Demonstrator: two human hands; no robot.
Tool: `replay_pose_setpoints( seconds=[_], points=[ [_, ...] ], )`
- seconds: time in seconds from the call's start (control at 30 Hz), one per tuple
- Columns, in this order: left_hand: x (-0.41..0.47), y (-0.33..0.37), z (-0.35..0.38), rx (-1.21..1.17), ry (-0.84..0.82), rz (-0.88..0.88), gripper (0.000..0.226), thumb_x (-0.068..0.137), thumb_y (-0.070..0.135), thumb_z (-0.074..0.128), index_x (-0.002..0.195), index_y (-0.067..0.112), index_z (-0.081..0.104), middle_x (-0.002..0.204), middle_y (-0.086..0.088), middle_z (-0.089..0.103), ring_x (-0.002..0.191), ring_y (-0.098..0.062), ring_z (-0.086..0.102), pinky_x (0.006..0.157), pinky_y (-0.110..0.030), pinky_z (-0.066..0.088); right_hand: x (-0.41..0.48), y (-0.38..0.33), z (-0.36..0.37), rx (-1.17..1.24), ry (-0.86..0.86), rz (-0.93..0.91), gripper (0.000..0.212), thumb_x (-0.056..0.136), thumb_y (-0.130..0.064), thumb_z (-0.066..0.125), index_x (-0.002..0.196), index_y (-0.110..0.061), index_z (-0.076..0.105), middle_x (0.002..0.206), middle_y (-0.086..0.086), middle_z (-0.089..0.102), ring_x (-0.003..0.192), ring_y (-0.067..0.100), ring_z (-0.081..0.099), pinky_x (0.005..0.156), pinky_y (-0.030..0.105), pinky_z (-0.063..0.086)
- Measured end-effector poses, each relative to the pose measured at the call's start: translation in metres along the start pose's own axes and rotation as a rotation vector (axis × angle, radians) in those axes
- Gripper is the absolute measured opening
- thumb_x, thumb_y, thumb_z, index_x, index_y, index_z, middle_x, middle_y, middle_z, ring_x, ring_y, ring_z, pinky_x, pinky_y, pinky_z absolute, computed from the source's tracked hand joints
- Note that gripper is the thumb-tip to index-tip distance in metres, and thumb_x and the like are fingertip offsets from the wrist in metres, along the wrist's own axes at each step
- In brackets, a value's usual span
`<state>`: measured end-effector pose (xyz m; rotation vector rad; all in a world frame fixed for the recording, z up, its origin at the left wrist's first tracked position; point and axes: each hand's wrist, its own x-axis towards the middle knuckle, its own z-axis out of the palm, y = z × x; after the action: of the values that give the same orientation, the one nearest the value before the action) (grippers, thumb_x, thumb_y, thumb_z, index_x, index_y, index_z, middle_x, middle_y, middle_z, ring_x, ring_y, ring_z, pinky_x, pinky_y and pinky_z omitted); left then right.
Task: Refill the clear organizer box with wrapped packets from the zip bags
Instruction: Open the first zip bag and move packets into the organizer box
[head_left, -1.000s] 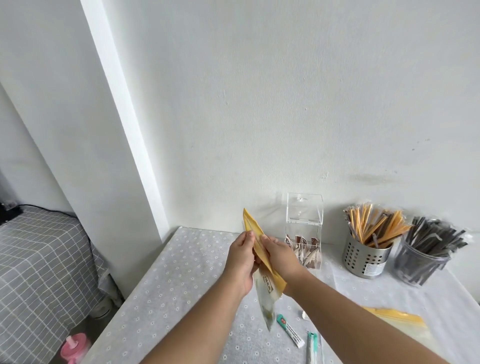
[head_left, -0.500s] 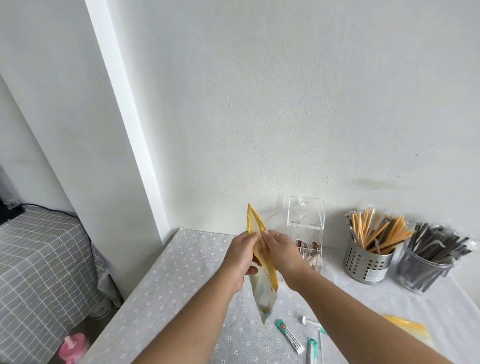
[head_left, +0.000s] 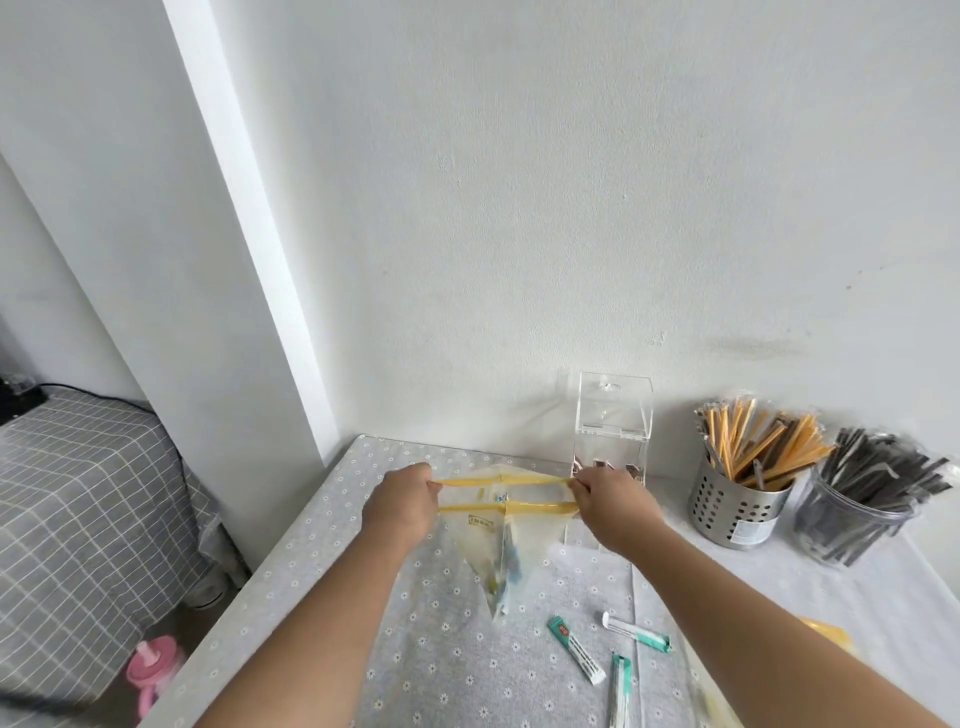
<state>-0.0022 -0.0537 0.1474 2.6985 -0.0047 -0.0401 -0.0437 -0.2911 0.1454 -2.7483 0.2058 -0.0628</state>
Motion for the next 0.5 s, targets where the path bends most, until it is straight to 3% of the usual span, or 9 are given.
replay_pose_setpoints(
  seconds=[0.07,0.13,0.37,0.5],
  points=[
    [0.001,0.001,-0.005,0.144,0.084,0.051,0.019,0.097,0.024,0.045,0.083,0.012,0.050,0.088,-0.012,0.064,0.082,-0.033,0.061,0.062,-0.031,0.039,0.001,-0.002,0.003,-0.137,-0.004,-0.049,0.032,0.099,-0.035,0.035,0.095,-0.017,0.062,0.097,0.008,0.067,0.094,0.031,0.063,0.069,0.033,0.044],
    [0.003,0.002,-0.010,0.274,0.140,0.102,0.013,0.097,0.020,0.046,0.096,0.010,0.053,0.095,-0.013,0.067,0.088,-0.035,0.062,0.061,-0.032,0.038,0.002,-0.004,0.007,-0.190,-0.016,-0.073,0.032,0.099,-0.036,0.035,0.097,-0.018,0.062,0.103,0.008,0.068,0.097,0.031,0.063,0.072,0.032,0.044],
    [0.002,0.015,0.003,0.194,0.077,0.153,0.006,0.091,0.014,0.054,0.092,0.009,0.054,0.093,-0.011,0.068,0.086,-0.033,0.062,0.063,-0.031,0.040,-0.001,-0.009,0.031,-0.124,-0.195,-0.061,0.031,0.096,-0.036,0.041,0.088,-0.016,0.063,0.095,0.007,0.065,0.093,0.027,0.063,0.067,0.028,0.041],
    [-0.005,0.013,0.018,0.187,0.039,0.160,0.014,0.092,0.026,0.056,0.094,0.013,0.060,0.092,-0.009,0.069,0.087,-0.030,0.063,0.066,-0.032,0.044,-0.006,-0.009,0.040,-0.118,-0.202,-0.075,0.030,0.096,-0.037,0.042,0.088,-0.015,0.062,0.090,0.007,0.063,0.090,0.027,0.063,0.065,0.028,0.040]
  ],
)
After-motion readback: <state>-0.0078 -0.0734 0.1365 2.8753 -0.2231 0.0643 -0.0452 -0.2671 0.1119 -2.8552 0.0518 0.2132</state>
